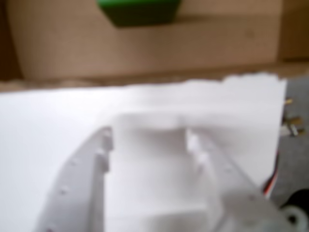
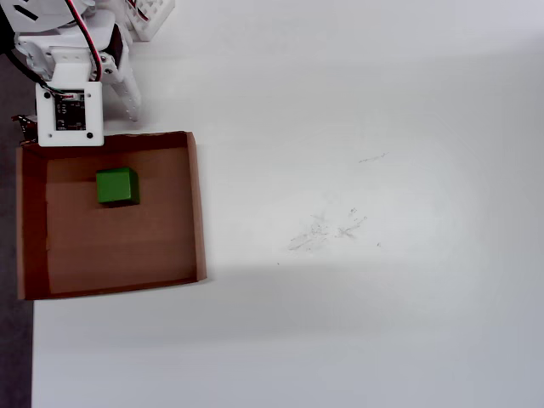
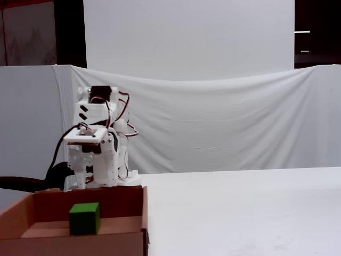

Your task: Grasp a green cube and put it in a box.

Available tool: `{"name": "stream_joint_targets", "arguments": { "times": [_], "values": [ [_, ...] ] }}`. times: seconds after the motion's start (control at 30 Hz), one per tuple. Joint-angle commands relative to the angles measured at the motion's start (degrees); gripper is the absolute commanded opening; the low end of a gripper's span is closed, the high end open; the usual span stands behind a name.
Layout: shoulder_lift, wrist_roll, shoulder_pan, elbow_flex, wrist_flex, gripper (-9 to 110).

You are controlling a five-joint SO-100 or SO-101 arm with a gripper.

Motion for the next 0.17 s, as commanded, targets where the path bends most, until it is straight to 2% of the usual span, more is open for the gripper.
{"name": "stream_joint_targets", "arguments": {
  "times": [0.0,0.13],
  "values": [
    [0.35,0.35,0.09,-0.26,-0.44,21],
    [0.35,0.35,0.09,-0.26,-0.44,21]
  ]
}}
